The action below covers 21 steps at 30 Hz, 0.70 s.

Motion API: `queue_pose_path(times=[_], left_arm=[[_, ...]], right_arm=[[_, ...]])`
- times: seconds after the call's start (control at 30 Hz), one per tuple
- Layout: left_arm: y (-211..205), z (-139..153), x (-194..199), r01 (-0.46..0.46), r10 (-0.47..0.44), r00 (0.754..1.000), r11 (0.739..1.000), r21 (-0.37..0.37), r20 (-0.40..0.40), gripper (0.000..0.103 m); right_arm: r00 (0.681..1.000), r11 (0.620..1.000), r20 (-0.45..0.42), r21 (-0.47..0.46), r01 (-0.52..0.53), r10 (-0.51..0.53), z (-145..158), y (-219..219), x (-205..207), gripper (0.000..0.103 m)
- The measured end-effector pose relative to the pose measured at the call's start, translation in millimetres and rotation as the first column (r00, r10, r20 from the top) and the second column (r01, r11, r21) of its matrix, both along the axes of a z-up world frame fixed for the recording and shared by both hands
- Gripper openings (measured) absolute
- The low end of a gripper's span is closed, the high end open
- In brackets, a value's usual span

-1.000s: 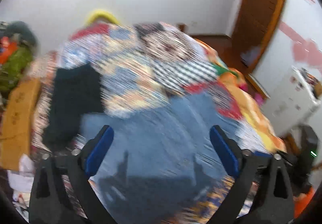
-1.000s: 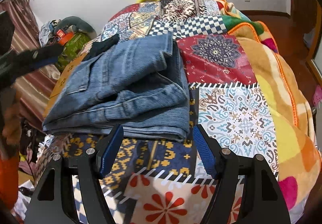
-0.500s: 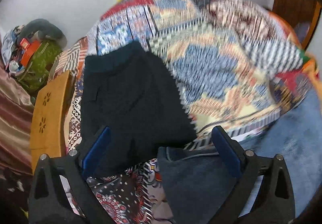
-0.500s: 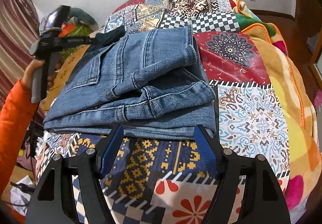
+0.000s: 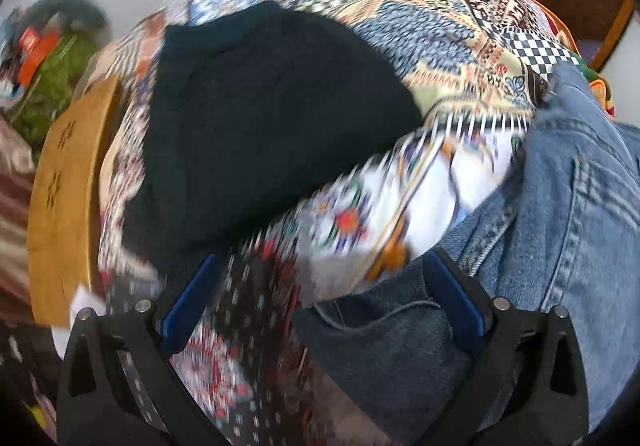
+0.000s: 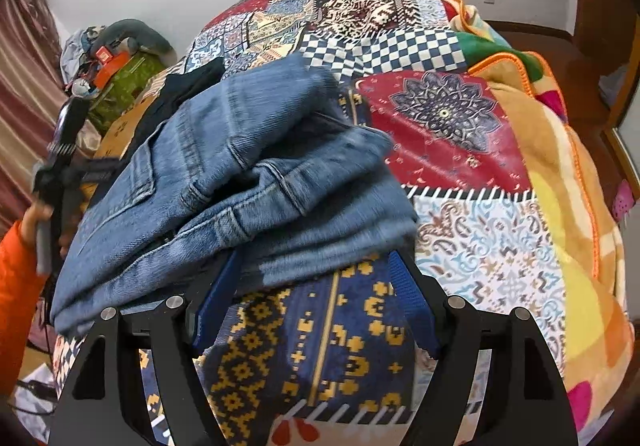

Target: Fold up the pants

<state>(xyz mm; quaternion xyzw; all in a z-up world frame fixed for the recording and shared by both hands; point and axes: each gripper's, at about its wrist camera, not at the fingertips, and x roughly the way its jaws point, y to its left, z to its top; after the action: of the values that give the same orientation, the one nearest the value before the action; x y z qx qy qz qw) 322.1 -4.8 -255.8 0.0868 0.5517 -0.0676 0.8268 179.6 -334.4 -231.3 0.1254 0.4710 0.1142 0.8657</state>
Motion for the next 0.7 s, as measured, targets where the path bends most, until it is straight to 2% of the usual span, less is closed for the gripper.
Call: queue_pose_path(times=[0.07,0.23,0.4,0.53,0.7], left_arm=[[11.2,1.8,-21.3,-0.033,0.033,0.999,0.999,-0.01,-0.005,0.103],[18.1,7.5,-70.0,-0.041,0.041,0.999,0.999,0.008,-0.021,0.103],[15.9,17.1,-114.9,-0.084,0.082,0.996,0.996,-0.041,-0.041,0.103],[-6.8,28.7,-140.7,-0.042,0.042,0.999,0.998,-0.056,-0.017,0.103],[-33.1,36.7,-146.8,-0.005,0.006,1.0,0.997,-0.076,0.02,0.103]], right_arm=[[1.0,1.0,0.012,-0.001,-0.001,0.001,4.9,-2.5,-4.1,0.073],[0.998,1.0,0.059,0.01,-0.015,0.014,23.6,-2.8,-21.1,0.073],[0.995,0.998,0.094,0.031,-0.046,0.043,37.1,6.6,-36.2,0.073],[0.989,0.996,0.126,0.022,-0.083,0.08,47.6,19.1,-47.9,0.073],[0.983,0.992,0.131,0.006,-0.129,0.127,44.8,30.4,-55.2,0.073]])
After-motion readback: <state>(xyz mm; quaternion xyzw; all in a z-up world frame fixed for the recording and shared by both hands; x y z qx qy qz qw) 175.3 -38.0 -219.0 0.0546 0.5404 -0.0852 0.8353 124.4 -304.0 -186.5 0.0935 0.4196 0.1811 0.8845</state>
